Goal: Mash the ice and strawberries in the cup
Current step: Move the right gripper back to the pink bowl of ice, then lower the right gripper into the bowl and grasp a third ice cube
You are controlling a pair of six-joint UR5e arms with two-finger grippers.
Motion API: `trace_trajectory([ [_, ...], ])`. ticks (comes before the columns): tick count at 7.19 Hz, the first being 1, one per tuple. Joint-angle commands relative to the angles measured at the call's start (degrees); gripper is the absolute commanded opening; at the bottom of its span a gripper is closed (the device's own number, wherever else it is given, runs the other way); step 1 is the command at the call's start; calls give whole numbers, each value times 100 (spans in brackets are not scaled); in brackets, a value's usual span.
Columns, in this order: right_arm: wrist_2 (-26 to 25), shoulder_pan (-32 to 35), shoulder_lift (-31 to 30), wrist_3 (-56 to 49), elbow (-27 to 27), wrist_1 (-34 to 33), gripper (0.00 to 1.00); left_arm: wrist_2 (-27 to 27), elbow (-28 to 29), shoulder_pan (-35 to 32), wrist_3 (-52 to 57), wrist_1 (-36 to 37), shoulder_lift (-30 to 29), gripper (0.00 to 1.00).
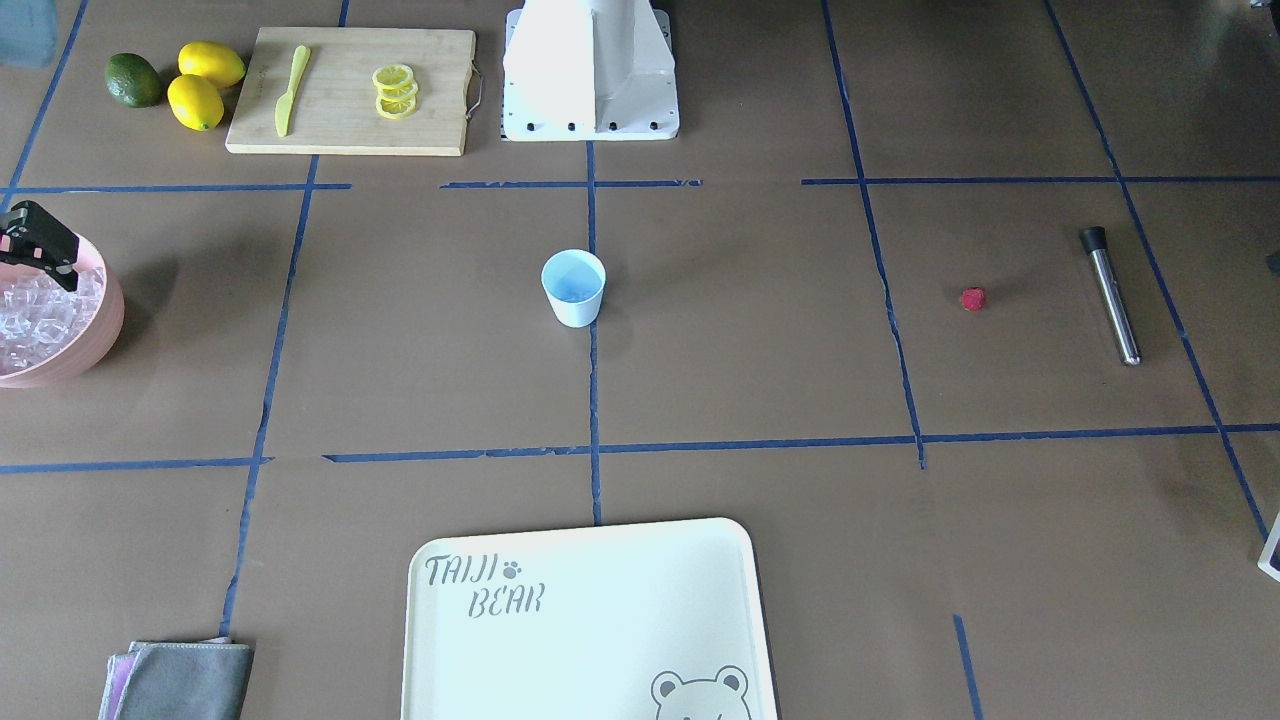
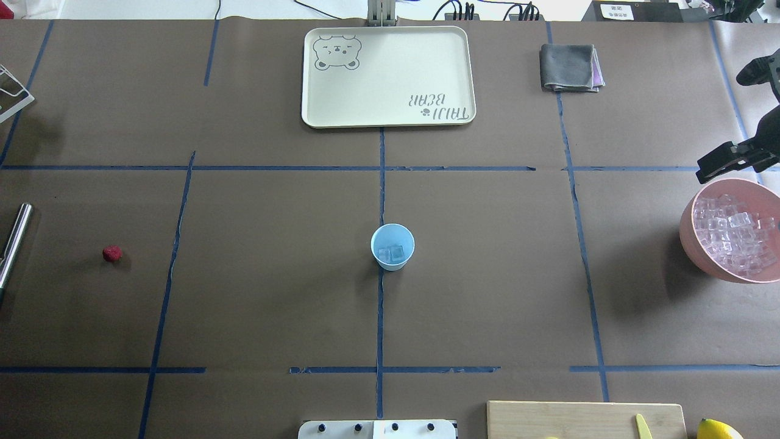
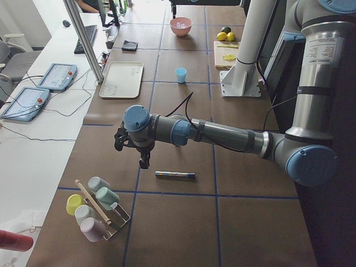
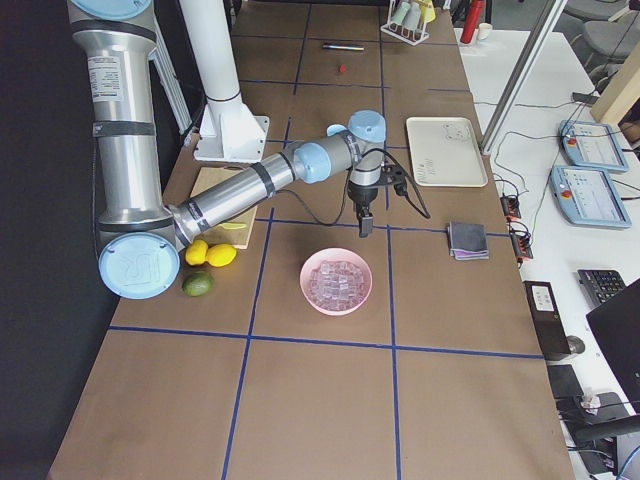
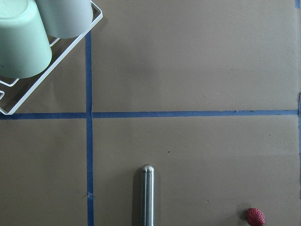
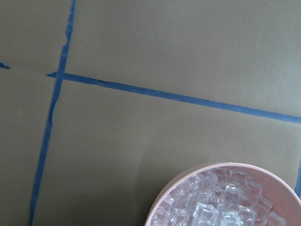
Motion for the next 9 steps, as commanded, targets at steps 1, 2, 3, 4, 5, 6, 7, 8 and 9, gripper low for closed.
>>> trace_trajectory([
  [1, 22, 10, -260, -94, -725, 772, 99, -6, -23, 0, -6, 0, -2, 100],
  [2, 22, 10, -445, -225, -753, 826, 99, 2, -14, 0, 2, 0, -2, 100],
  [3, 22, 2, -455, -400, -858, 827, 99, 2, -14, 0, 2, 0, 7, 100],
  [4, 48, 2, -438, -367, -859, 818, 99, 2, -14, 0, 2, 0, -2, 100],
  [5, 57, 2, -455, -376, -885, 810, 99, 2, -14, 0, 2, 0, -2, 100],
  [6, 66, -25, -455, -376, -972, 809, 99, 2, -6, 9, 2, -9, -2, 100],
  [7, 57, -103, -438, -376, -1051, 809, 98, 2, 3, 9, 2, -9, -2, 100],
  [8, 40, -182, -386, -376, -1200, 809, 98, -6, -14, 9, 2, -9, -2, 100],
  [9, 48, -209, -385, -376, -1228, 809, 98, 2, -14, 9, 2, -9, -2, 100],
])
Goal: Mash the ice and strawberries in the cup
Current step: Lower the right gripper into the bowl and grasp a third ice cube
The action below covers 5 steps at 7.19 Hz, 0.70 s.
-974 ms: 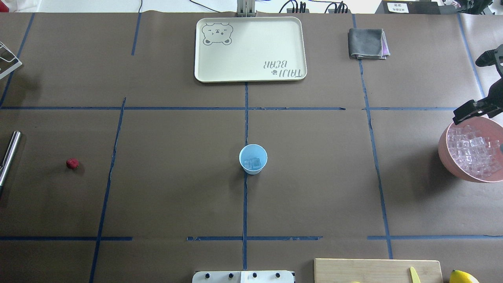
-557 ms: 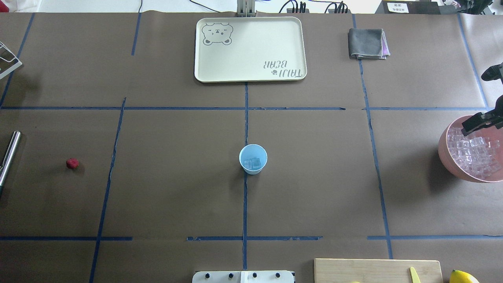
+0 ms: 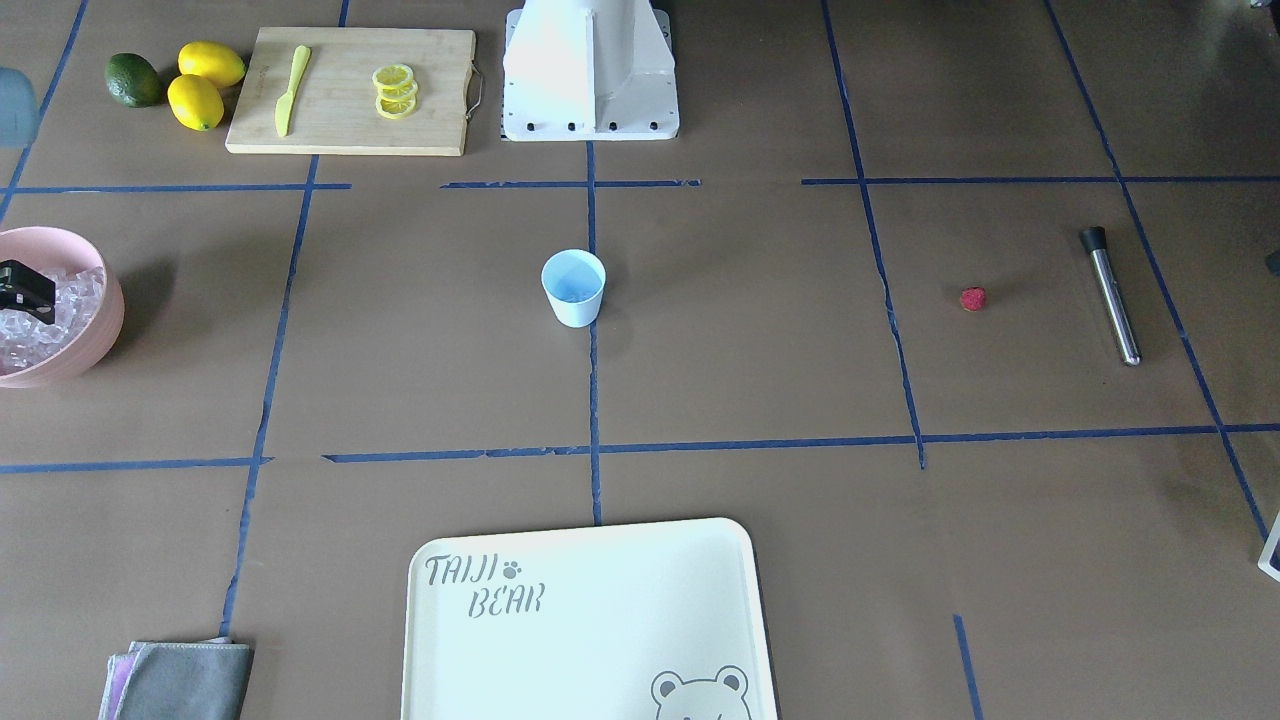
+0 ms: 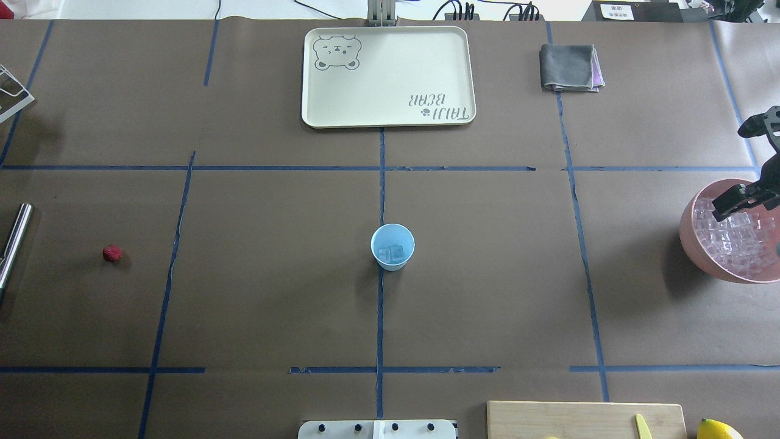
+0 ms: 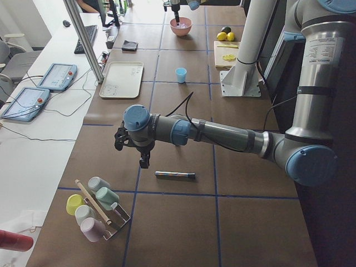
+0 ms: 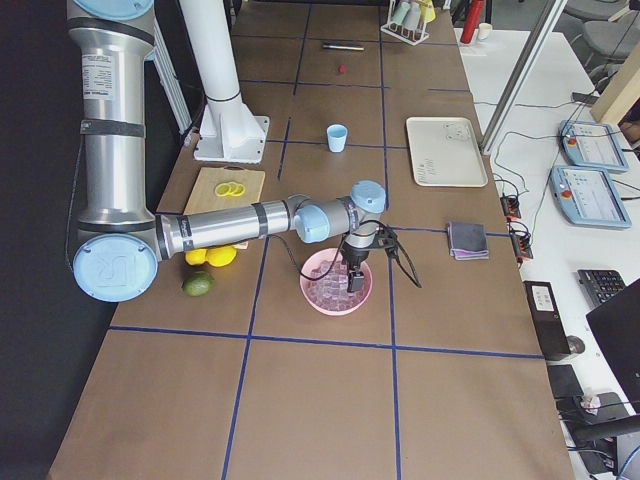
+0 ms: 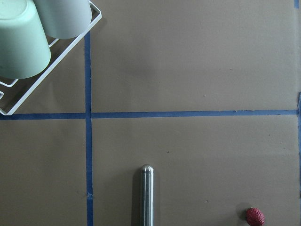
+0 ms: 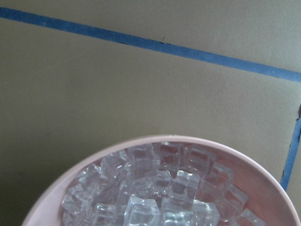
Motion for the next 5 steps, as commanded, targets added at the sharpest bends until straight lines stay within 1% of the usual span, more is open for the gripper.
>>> trace_trajectory([
  [1, 17, -64, 19, 0, -82, 0, 98, 3, 4, 0, 0, 0, 0, 100],
  [2, 35, -55, 19, 0, -74, 0, 92, 3, 4, 0, 0, 0, 0, 100],
  [3, 209, -55, 10, -18, -73, 0, 89, 3, 4, 0, 0, 0, 0, 100],
  [5, 281, -47, -51, -35, -47, 17, 89, 3, 13, 0, 0, 0, -18, 100],
])
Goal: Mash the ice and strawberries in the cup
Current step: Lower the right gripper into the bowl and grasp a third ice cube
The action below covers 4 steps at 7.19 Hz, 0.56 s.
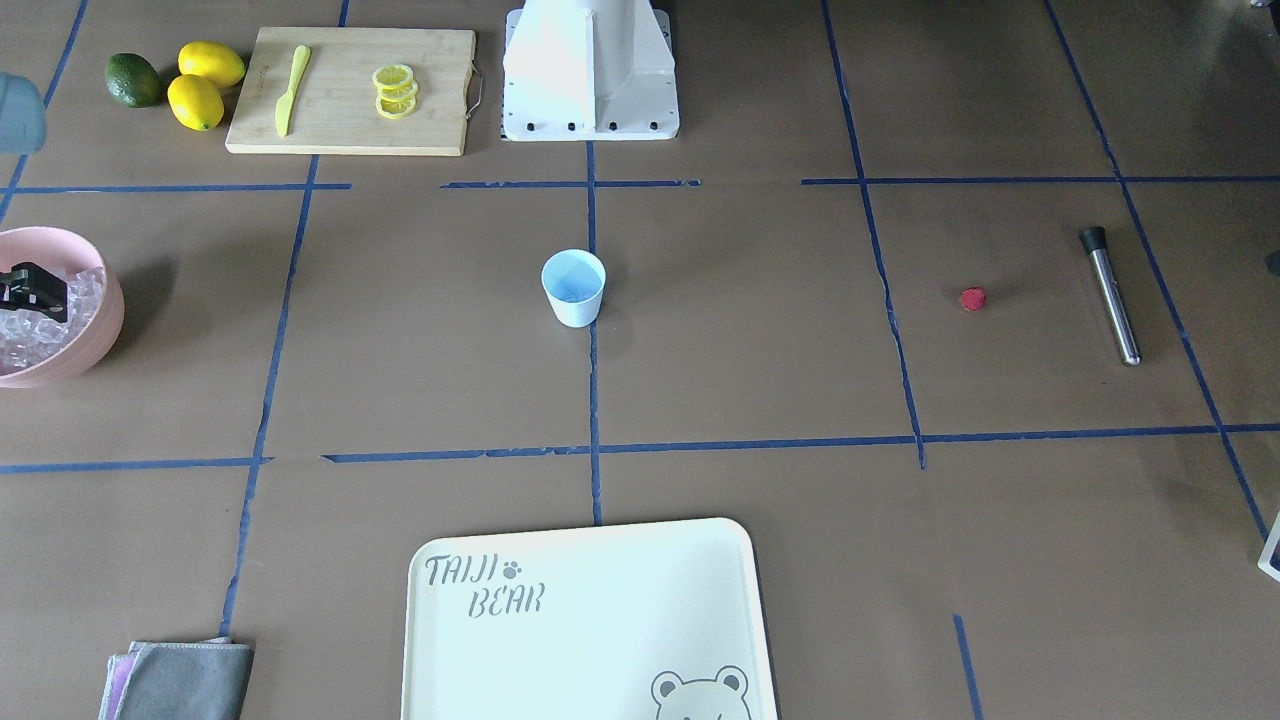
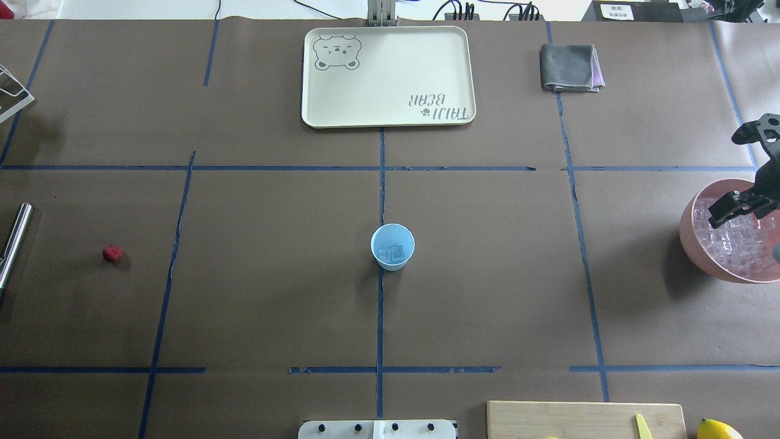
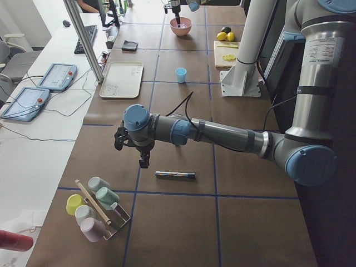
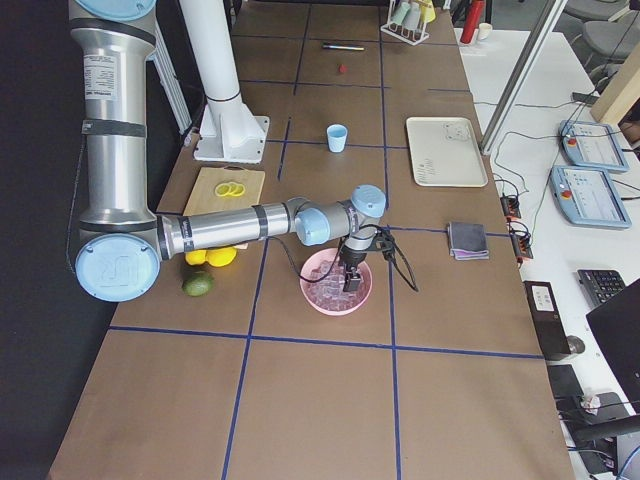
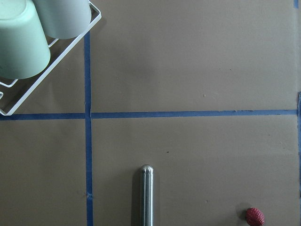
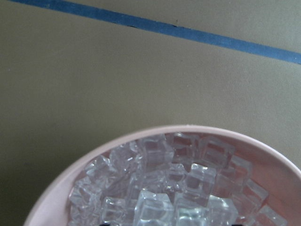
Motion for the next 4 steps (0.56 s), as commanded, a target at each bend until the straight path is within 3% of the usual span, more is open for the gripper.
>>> trace_trajectory([
  [1, 44, 4, -25, -38, -12, 6, 89, 0, -3, 0, 0, 9, -6, 100],
  [4, -17, 30, 19, -55, -39, 6, 88, -9, -12, 0, 0, 0, -15, 100],
])
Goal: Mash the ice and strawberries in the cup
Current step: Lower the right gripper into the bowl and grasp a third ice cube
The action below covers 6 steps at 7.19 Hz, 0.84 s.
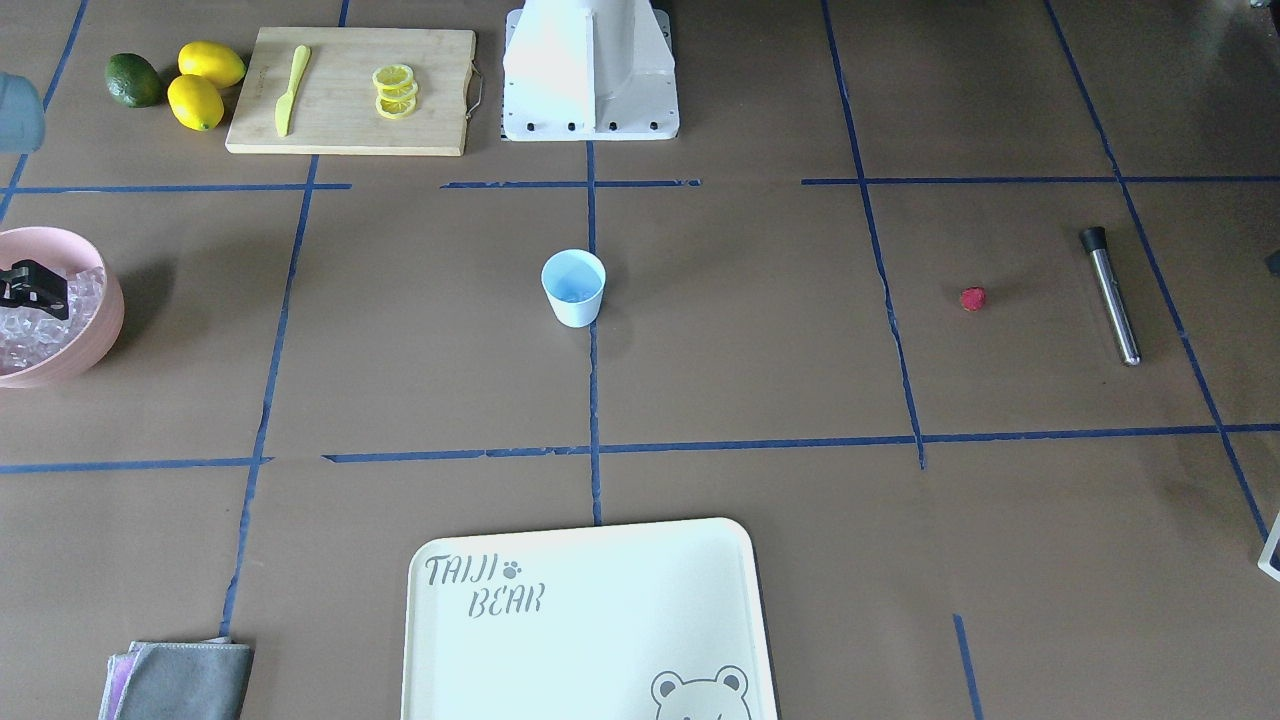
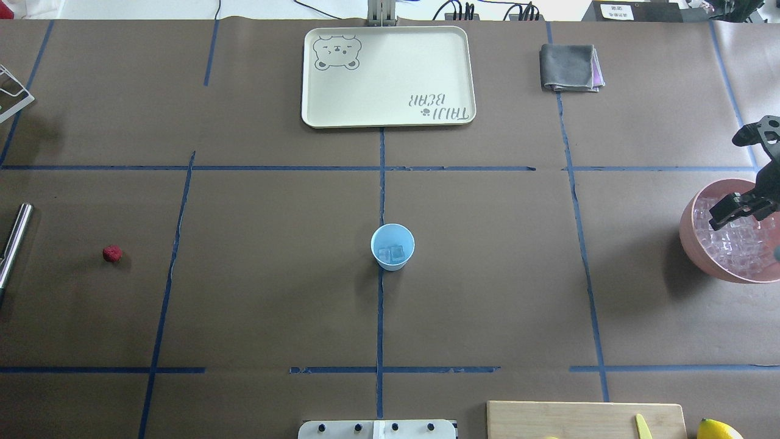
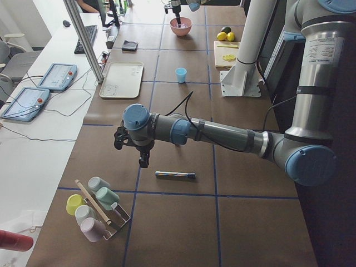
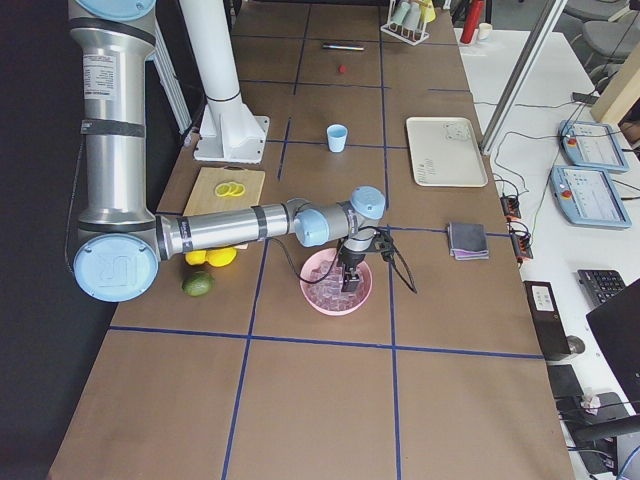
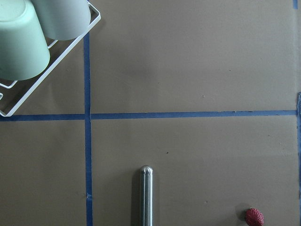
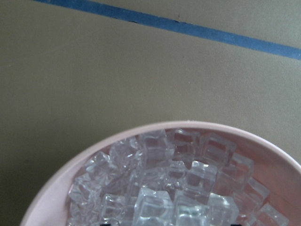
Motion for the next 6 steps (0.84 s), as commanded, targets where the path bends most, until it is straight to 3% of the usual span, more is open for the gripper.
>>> trace_trajectory([
  [1, -47, 87, 20, -6, -13, 0, 88, -7, -2, 0, 0, -1, -2, 100],
  [3, -56, 114, 11, -6, -13, 0, 83, -7, -2, 9, 0, 8, -45, 100],
  [5, -73, 105, -7, 21, -21, 0, 33, -7, -2, 9, 0, 8, -54, 100],
  [6, -56, 105, -7, 12, -13, 0, 14, -7, -2, 9, 0, 8, -63, 100],
])
